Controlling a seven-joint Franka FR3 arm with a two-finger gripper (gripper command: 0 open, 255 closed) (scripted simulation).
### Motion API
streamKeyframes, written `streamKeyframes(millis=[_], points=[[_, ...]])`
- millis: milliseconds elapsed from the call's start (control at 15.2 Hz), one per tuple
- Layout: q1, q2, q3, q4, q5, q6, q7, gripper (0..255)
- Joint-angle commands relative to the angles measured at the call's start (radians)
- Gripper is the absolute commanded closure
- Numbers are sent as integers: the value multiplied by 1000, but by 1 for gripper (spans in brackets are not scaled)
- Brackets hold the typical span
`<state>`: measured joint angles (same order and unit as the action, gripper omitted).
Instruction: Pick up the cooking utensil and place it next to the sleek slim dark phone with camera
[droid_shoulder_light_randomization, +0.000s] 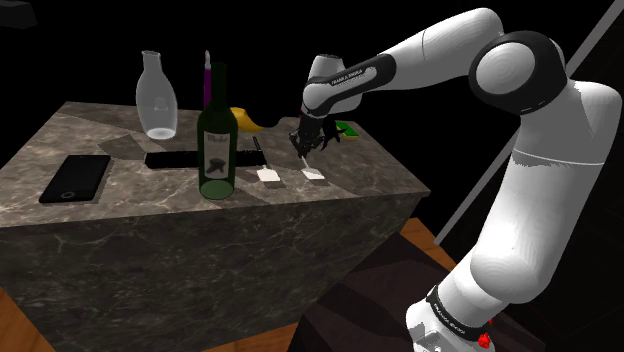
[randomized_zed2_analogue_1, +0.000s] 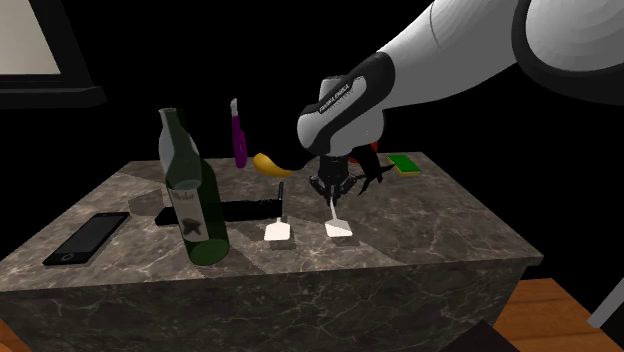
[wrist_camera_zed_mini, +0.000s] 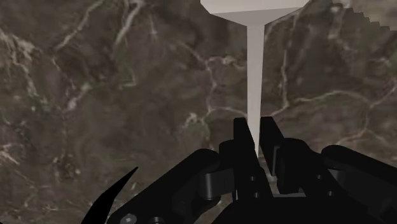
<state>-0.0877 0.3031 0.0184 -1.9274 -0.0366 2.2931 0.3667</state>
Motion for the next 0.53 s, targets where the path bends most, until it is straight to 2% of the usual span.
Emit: streamKeyframes(millis=[0, 462], points=[[0, 0, 0, 0, 0, 0, 0, 255], [0, -39, 1, 30, 3, -70, -3, 255]])
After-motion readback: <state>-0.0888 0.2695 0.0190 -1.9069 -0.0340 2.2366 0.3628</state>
